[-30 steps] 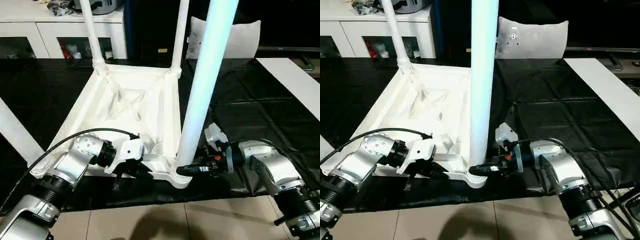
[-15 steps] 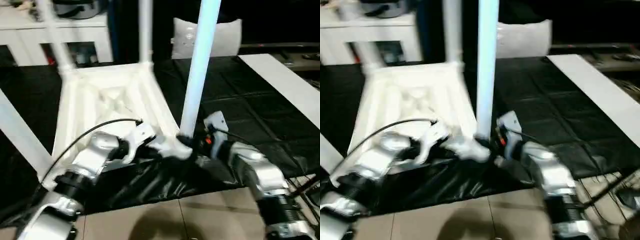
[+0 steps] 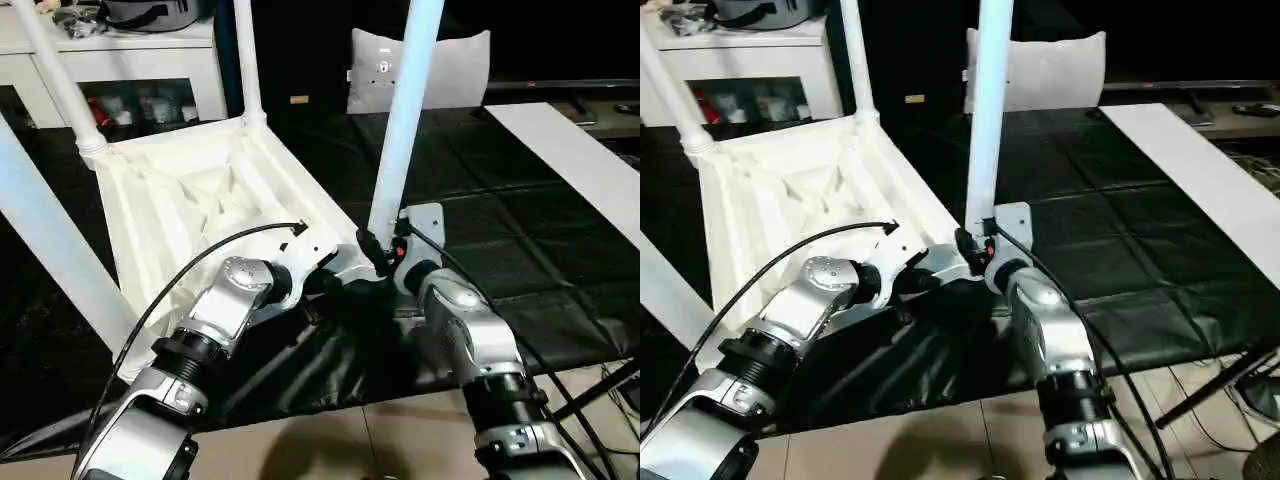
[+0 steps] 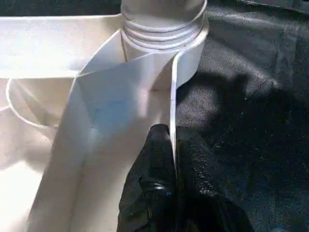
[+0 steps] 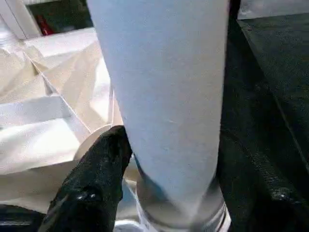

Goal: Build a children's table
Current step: Rotate table base

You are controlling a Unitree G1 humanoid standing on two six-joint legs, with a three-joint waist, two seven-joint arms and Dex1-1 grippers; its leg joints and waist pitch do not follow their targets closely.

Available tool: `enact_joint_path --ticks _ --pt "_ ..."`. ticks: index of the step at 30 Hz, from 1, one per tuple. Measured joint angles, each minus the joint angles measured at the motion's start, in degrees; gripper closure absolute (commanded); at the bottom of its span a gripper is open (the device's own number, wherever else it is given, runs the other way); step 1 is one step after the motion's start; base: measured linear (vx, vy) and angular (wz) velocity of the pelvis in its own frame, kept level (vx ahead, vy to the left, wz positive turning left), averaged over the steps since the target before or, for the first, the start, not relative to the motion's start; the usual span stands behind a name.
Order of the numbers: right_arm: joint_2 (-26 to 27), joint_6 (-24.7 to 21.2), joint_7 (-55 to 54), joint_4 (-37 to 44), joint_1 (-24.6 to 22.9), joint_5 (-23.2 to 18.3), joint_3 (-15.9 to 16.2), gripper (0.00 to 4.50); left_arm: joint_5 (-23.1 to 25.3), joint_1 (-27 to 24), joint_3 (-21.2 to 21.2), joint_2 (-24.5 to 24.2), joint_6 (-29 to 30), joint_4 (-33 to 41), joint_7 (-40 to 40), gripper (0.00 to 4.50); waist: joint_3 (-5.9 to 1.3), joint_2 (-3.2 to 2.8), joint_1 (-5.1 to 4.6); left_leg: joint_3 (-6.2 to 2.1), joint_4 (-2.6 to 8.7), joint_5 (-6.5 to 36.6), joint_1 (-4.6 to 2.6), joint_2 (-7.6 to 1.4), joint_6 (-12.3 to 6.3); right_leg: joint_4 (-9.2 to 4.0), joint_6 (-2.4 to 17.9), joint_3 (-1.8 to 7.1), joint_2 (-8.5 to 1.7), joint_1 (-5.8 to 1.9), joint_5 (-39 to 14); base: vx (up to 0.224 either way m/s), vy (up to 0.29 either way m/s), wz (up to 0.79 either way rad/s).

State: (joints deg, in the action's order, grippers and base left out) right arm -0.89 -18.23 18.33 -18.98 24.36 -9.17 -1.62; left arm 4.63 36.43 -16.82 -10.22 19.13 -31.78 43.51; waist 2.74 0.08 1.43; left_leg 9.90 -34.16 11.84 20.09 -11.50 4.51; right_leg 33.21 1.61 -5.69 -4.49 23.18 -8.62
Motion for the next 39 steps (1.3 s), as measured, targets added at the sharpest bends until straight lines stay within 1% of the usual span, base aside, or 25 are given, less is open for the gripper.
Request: enact_joint_path --ticks 2,5,6,7,9,12,14,15,19,21,25,26,28,30,33,35,36,39 --pt "-1.83 -0.45 3.01 1.77 -1.94 -1.31 -0.08 1.02 0.08 -0.35 -0.05 -0.78 -1.58 -0.02 0.93 4.50 0.04 -0.06 0.05 0.02 0.00 0.00 0.01 0.00 0.01 -0.02 -0.18 0.01 0.01 0.02 -0.10 0.000 0.000 0.00" --pt "-5.09 -1.72 8.09 4.56 -4.83 -2.67 0.06 0.82 0.07 -0.79 -0.04 -2.22 -3.40 -0.01 2.56 4.50 0.05 -0.09 0.16 0.02 0.01 -0.01 -0.02 -0.06 0.02 0.00 -0.16 0.01 0.07 0.02 -0.09 0.000 0.000 0.00" --pt "-5.80 -1.81 9.10 5.00 -5.26 -3.06 0.03 0.82 0.07 -0.83 -0.04 -2.63 -3.82 -0.02 2.83 4.50 0.07 -0.11 0.14 0.02 0.01 -0.03 -0.01 -0.08 0.04 0.01 -0.13 0.01 0.09 0.04 -0.07 0.000 0.000 0.00" --pt "-6.62 -1.83 10.53 5.56 -5.65 -3.67 0.12 0.71 0.07 -0.92 -0.04 -2.95 -4.27 -0.02 3.37 4.50 0.09 -0.14 0.16 0.02 0.01 -0.04 -0.01 -0.10 0.05 0.01 -0.12 0.00 0.10 0.06 -0.06 0.000 0.000 0.00" --pt "-11.61 -1.81 16.84 8.23 -6.96 -4.81 1.48 0.48 -0.39 -1.38 -0.23 -4.89 -6.20 0.08 7.22 4.50 0.10 -0.24 0.40 0.03 0.01 -0.04 -0.01 -0.10 0.05 0.01 -0.13 -0.01 0.10 0.05 -0.06 0.000 0.000 0.00" --pt "-17.86 -1.59 24.10 10.54 -7.56 -5.67 1.46 0.26 -1.62 -2.51 -0.47 -7.79 -9.09 0.67 12.72 4.50 0.09 -0.26 0.52 0.02 0.01 -0.04 -0.01 -0.11 0.05 0.00 -0.14 -0.01 0.11 0.04 -0.07 0.000 0.000 0.00" --pt "-20.08 -1.87 28.49 11.36 -7.81 -6.69 1.81 0.05 -2.35 -2.87 -0.98 -9.54 -11.01 0.67 16.19 4.50 0.09 -0.25 0.55 0.03 0.00 -0.04 0.00 -0.11 0.05 -0.01 -0.14 -0.01 0.11 0.04 -0.07 0.000 0.000 0.00" --pt "-21.14 -2.13 30.30 11.43 -7.81 -6.88 2.27 0.01 -2.78 -2.96 -1.28 -9.96 -11.58 0.71 17.92 4.50 0.09 -0.25 0.73 0.02 0.00 -0.04 -0.01 -0.10 0.05 -0.02 -0.14 -0.01 0.10 0.04 -0.07 0.000 0.000 0.00" --pt "-25.21 -2.10 36.61 11.32 -7.53 -6.84 4.32 0.01 -3.97 -3.38 -2.36 -12.14 -13.03 1.55 24.55 4.50 0.10 -0.24 1.89 0.02 -0.06 -0.03 -0.05 -0.10 0.04 -0.05 -0.12 -0.03 0.05 0.05 -0.06 0.000 0.000 0.00" --pt "-26.93 -1.22 40.10 10.95 -6.55 -6.71 6.17 0.01 -4.46 -3.38 -2.92 -13.17 -13.75 1.62 27.59 4.50 0.10 -0.24 2.14 0.02 -0.07 -0.03 -0.06 -0.10 0.04 -0.04 0.02 -0.04 0.04 0.06 0.02 0.000 0.000 0.00" --pt "-28.79 0.35 46.67 10.53 -6.07 -6.73 8.37 0.01 -4.94 -3.37 -3.88 -14.25 -15.57 1.66 31.62 4.50 0.12 -0.13 2.57 0.02 -0.08 -0.03 -0.05 -0.11 0.04 -0.04 0.03 -0.06 0.04 0.06 0.03 0.000 0.000 0.00" --pt "-28.82 0.34 47.91 9.95 -5.98 -6.88 8.84 0.29 -4.93 -3.33 -4.05 -14.33 -15.83 1.66 32.10 4.50 0.12 -0.12 2.65 0.02 -0.09 -0.03 -0.05 -0.11 0.04 -0.04 0.03 -0.06 0.03 0.06 0.03 0.000 0.000 0.00" --pt "-28.85 -0.14 50.54 9.22 -5.96 -7.59 9.19 0.29 -4.92 -3.20 -4.52 -14.53 -16.41 1.66 33.13 4.50 0.12 -0.12 2.97 0.03 -0.13 -0.03 -0.05 -0.11 0.04 -0.04 0.02 -0.06 0.02 0.06 0.03 0.000 0.000 0.00" --pt "-29.18 -0.69 53.24 8.88 -5.22 -8.74 10.05 0.49 -4.93 -3.13 -4.91 -14.59 -16.91 1.66 34.13 4.50 0.13 -0.11 3.23 0.03 -0.14 -0.03 -0.06 -0.12 0.04 -0.02 0.02 -0.06 0.02 0.06 0.03 0.000 0.000 0.00" --pt "-29.65 -1.20 55.98 8.33 -3.56 -9.20 11.16 0.77 -4.94 -2.97 -5.54 -14.59 -17.31 1.79 35.38 4.50 0.12 -0.09 3.74 0.03 -0.15 -0.04 -0.06 -0.15 0.04 0.00 0.02 -0.08 0.03 0.06 0.02 0.000 0.000 0.00" --pt "-29.62 -0.91 57.00 6.54 -2.47 -9.17 11.46 0.86 -4.94 -2.96 -5.69 -14.69 -17.85 1.80 36.38 4.50 0.12 -0.09 3.81 0.04 -0.18 -0.04 -0.04 -0.15 0.04 0.00 0.03 -0.08 0.02 0.06 0.03 0.000 0.000 0.00" --pt "-29.57 -0.79 57.59 5.65 -1.97 -9.17 11.56 1.04 -4.95 -2.96 -5.77 -14.80 -17.95 1.83 36.99 4.50 0.13 -0.08 3.84 0.04 -0.19 -0.03 -0.04 -0.15 0.04 -0.01 0.05 -0.08 0.02 0.05 0.04 0.000 0.000 0.00" --pt "-29.51 -1.09 59.69 4.79 -1.35 -9.24 11.95 1.13 -4.97 -2.94 -6.13 -15.05 -18.11 2.21 38.13 4.50 0.13 -0.07 3.89 0.04 -0.18 -0.03 -0.03 -0.16 0.04 0.00 0.10 -0.08 0.02 0.06 0.07 0.000 0.000 0.00"
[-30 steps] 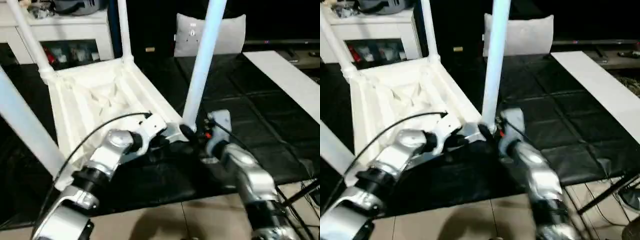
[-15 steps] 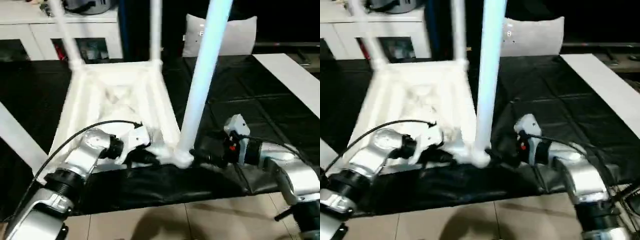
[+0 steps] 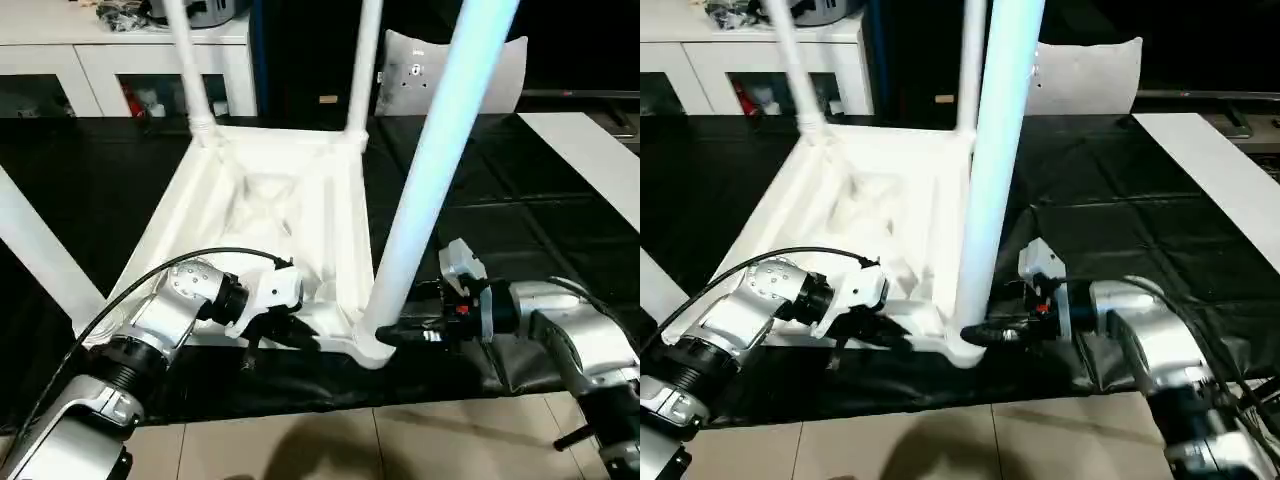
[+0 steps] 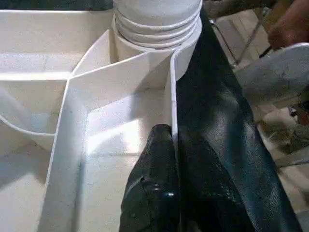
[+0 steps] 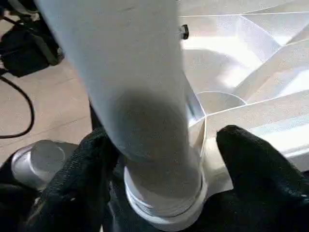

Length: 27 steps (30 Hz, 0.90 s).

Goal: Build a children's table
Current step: Rotate table base

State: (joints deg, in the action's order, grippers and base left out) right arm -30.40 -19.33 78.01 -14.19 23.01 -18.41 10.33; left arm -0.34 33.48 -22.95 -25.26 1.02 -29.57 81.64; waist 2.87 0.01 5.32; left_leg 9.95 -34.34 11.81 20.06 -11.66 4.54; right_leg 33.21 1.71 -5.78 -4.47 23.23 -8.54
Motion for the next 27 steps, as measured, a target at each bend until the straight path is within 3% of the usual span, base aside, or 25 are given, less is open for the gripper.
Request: enact_joint_path --ticks 15,22,27 --pt "0.58 -0.22 3.59 -1.67 1.58 0.05 2.60 2.35 0.09 0.12 -0.68 -0.08 -1.34 0.06 1.09 4.50 -0.02 0.11 0.02 0.00 -0.07 0.00 0.00 -0.02 0.00 0.03 -0.02 -0.01 0.00 0.00 -0.01 0.000 0.000 0.00" --pt "0.58 -0.73 3.62 -1.44 1.51 0.01 2.52 2.47 0.04 0.26 -0.58 0.08 -1.37 -0.28 1.19 4.50 -0.02 0.10 0.05 0.00 -0.08 0.00 0.00 -0.02 0.00 0.03 -0.02 -0.01 0.00 -0.01 -0.01 0.000 0.000 0.00" --pt "2.06 -3.56 -0.63 2.40 -2.22 -1.50 -0.38 2.48 -0.55 -0.12 0.33 0.88 3.14 0.64 -0.47 4.50 -0.02 0.09 0.31 0.00 -0.08 -0.01 -0.02 -0.02 0.01 0.05 -0.03 -0.01 0.00 -0.03 -0.01 0.000 0.000 0.00"
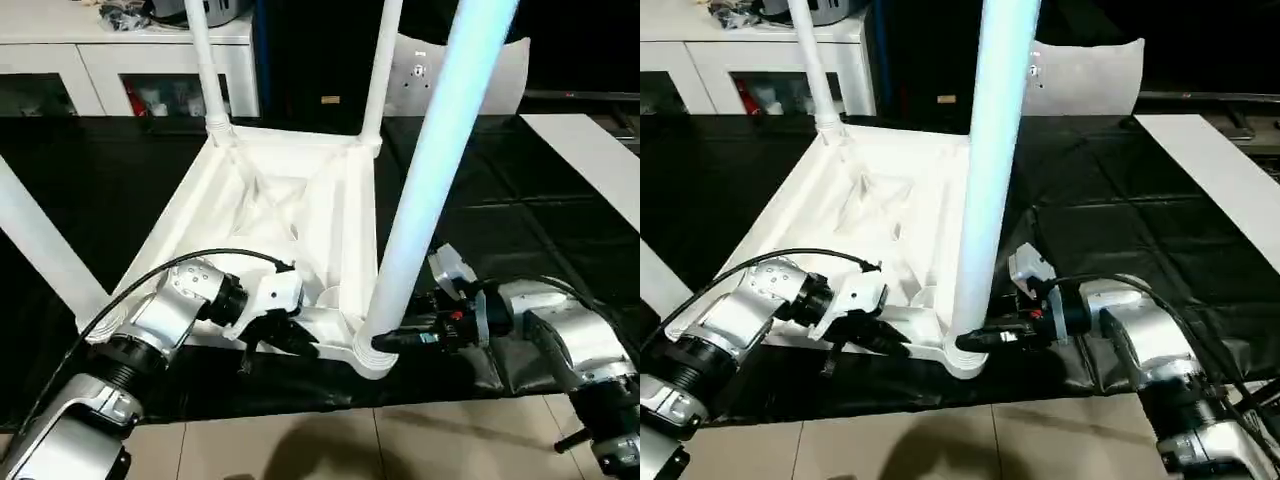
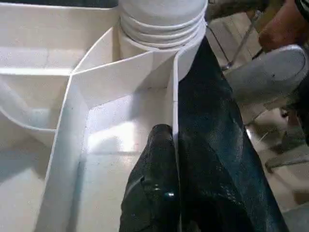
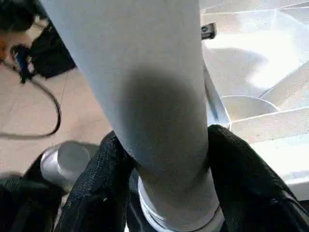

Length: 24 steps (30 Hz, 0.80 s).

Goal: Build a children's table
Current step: Rotate table base

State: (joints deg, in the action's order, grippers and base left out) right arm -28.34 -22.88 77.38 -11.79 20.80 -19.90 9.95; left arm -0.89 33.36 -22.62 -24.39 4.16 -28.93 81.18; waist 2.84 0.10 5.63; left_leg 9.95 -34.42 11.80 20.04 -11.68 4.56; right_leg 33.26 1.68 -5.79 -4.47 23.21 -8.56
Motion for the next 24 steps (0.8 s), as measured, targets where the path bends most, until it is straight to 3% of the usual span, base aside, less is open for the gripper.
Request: enact_joint_path --ticks 5,9,13,17,20,21,24 --pt "4.01 -1.41 -11.38 2.34 -3.08 0.49 -3.61 2.48 0.61 -0.38 2.30 2.29 6.72 0.52 -7.36 4.50 -0.01 -0.02 -0.94 0.01 -0.04 -0.11 -0.04 0.01 0.14 0.04 -0.10 0.02 0.01 -0.12 0.05 0.000 0.000 0.00" --pt "11.13 -2.02 -26.43 2.65 -3.31 3.88 -7.70 2.49 1.34 -0.89 5.23 6.37 13.42 1.77 -17.54 4.50 -0.02 -0.05 -3.86 0.00 -0.06 -0.14 -0.06 0.01 0.19 -0.07 -0.11 -0.03 0.02 -0.09 0.06 0.000 0.000 0.00" --pt "17.59 -2.15 -39.59 2.74 -2.69 6.65 -9.98 2.51 3.11 -1.26 6.86 10.59 18.95 4.18 -26.60 4.50 -0.06 -0.12 -5.18 -0.04 -0.01 -0.12 -0.03 0.02 0.18 -0.10 -0.11 -0.06 0.03 -0.07 0.06 0.000 0.000 0.00" --pt "23.73 -2.06 -51.54 2.03 -1.06 8.98 -12.08 2.52 5.03 -1.34 7.55 14.66 22.36 6.00 -34.91 4.50 -0.07 -0.17 -5.45 -0.04 0.23 -0.09 0.12 0.03 0.14 -0.13 -0.16 -0.07 0.04 0.09 0.02 0.000 0.000 0.00" --pt "24.83 -1.20 -54.73 0.66 0.34 10.76 -12.17 2.52 5.83 -1.34 7.65 16.46 22.68 6.16 -38.30 4.50 -0.10 -0.28 -5.32 -0.02 0.27 -0.02 0.22 0.04 0.02 -0.14 -0.09 -0.05 0.04 0.17 0.02 0.000 0.000 0.00" --pt "25.07 -0.57 -55.10 -0.17 0.85 10.83 -12.20 1.96 5.88 -1.32 7.65 16.53 22.65 6.16 -38.82 4.50 -0.10 -0.31 -5.31 -0.01 0.28 0.00 0.21 0.04 -0.02 -0.13 -0.05 -0.04 0.04 0.17 0.01 0.000 0.000 0.00" --pt "26.40 1.03 -55.70 -0.99 0.95 10.19 -12.99 1.76 6.38 -1.27 7.61 16.69 21.79 5.95 -39.36 4.50 -0.06 -0.37 -5.27 0.01 0.30 0.01 0.22 0.04 -0.07 -0.15 -0.01 -0.03 0.04 0.19 0.01 0.000 0.000 0.00"
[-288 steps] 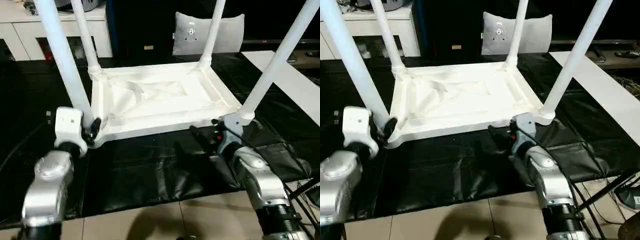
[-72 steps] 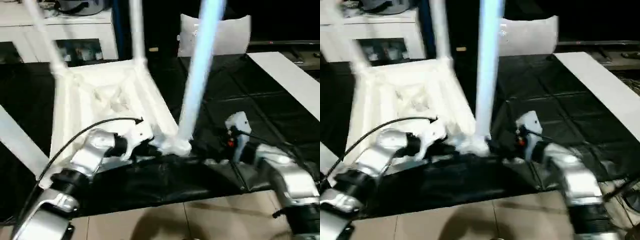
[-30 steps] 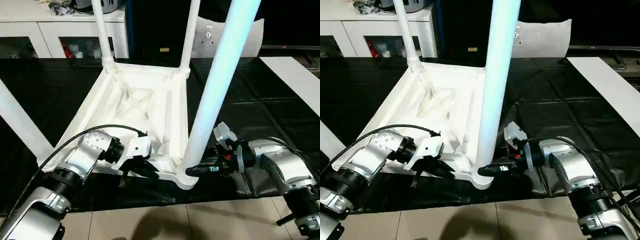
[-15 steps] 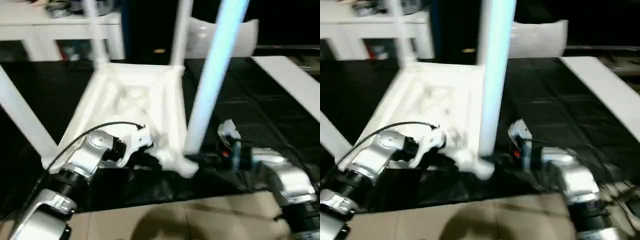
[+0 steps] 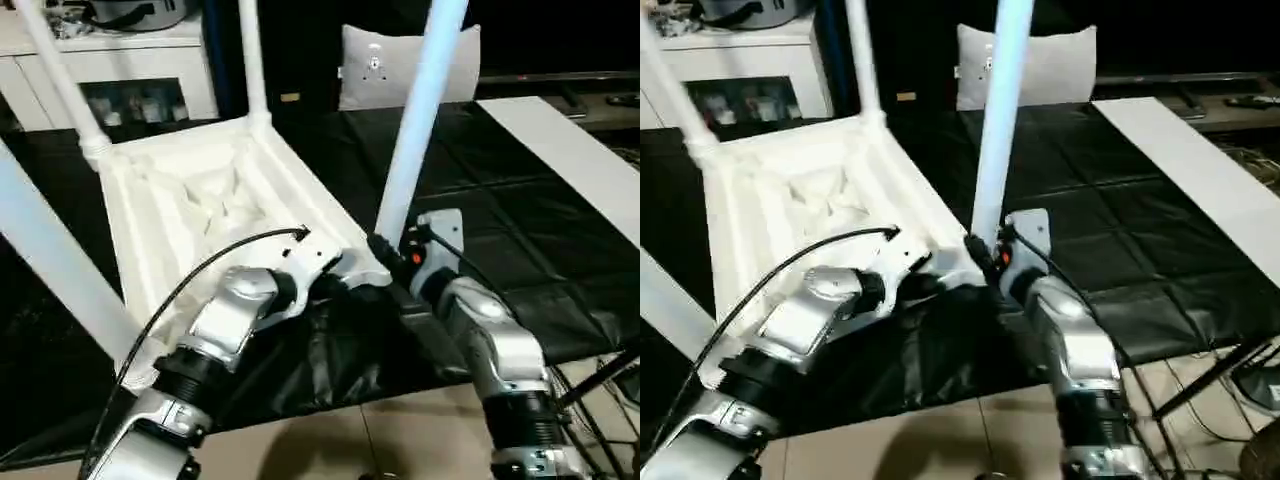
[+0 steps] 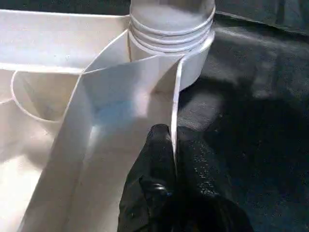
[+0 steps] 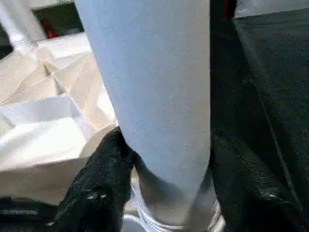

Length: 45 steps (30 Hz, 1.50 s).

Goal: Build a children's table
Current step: Rotate table base

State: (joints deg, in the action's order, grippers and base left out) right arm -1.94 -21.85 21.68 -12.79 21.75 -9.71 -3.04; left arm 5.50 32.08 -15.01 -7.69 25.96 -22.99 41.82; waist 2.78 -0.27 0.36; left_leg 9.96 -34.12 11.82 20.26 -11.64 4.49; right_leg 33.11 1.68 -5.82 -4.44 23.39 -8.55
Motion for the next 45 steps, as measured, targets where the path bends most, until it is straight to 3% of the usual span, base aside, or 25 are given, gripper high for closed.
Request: enact_joint_path --ticks 5,11,19,21,25,31,33,45 --pt "-1.15 1.42 2.52 0.52 -1.51 -1.31 0.11 1.30 0.05 0.10 -0.69 -0.72 -1.94 -0.63 0.50 4.50 0.01 0.00 0.07 0.02 0.00 0.01 -0.02 0.01 0.01 0.00 -0.02 0.02 -0.01 0.00 -0.01 0.000 0.000 0.00" --pt "-6.21 2.52 11.52 1.99 -5.18 -4.36 0.28 0.66 -0.29 0.12 -1.17 -4.50 -6.38 -1.68 5.86 4.50 0.05 -0.06 0.00 0.02 0.01 0.00 -0.02 -0.01 0.03 0.02 -0.11 0.01 0.02 0.04 -0.06 0.000 0.000 0.00" --pt "-20.30 3.91 28.70 4.18 -6.40 -6.41 1.30 0.01 -3.64 -0.42 -2.94 -12.55 -13.19 -2.53 20.30 4.50 0.13 -0.14 1.45 0.01 -0.09 0.00 -0.13 -0.02 0.04 0.02 -0.11 0.01 0.02 0.02 -0.02 0.000 0.000 0.00" --pt "-21.93 4.30 31.84 4.06 -6.05 -6.41 1.59 0.01 -4.04 -0.67 -3.01 -14.54 -14.79 -2.52 24.17 4.50 0.13 -0.13 2.04 -0.01 -0.10 -0.01 -0.19 -0.04 0.04 0.04 -0.09 -0.02 0.02 0.02 -0.01 0.000 0.000 0.00" --pt "-25.58 6.99 38.35 3.00 -5.16 -5.30 6.00 0.01 -5.81 -0.68 -4.22 -17.53 -16.02 -2.39 31.99 4.50 0.14 -0.10 3.12 0.00 -0.17 0.00 -0.16 -0.02 0.05 0.04 -0.05 -0.02 -0.04 0.01 0.01 0.000 0.000 0.00" --pt "-27.23 7.46 47.77 2.61 -3.80 -5.67 10.37 0.01 -5.83 -0.20 -6.33 -18.76 -17.52 -1.96 36.82 4.50 0.17 0.06 4.39 0.02 -0.24 0.00 -0.18 -0.02 0.04 0.09 -0.01 -0.01 -0.08 -0.01 0.04 0.000 0.000 0.00" --pt "-27.87 7.19 50.74 2.14 -3.53 -6.23 10.73 0.28 -5.85 -0.13 -6.80 -18.93 -17.98 -1.96 38.51 4.50 0.16 0.11 4.76 0.02 -0.25 -0.01 -0.19 -0.04 0.04 0.12 -0.02 -0.01 -0.07 -0.02 0.03 0.000 0.000 0.00" --pt "-28.02 5.58 60.32 -1.38 -0.67 -8.40 14.73 1.27 -5.86 0.44 -8.78 -19.88 -19.41 -1.53 43.01 4.50 0.13 0.26 4.98 0.03 -0.32 -0.01 -0.18 -0.06 0.05 0.15 -0.02 -0.02 -0.07 -0.03 0.03 0.000 0.000 0.00"
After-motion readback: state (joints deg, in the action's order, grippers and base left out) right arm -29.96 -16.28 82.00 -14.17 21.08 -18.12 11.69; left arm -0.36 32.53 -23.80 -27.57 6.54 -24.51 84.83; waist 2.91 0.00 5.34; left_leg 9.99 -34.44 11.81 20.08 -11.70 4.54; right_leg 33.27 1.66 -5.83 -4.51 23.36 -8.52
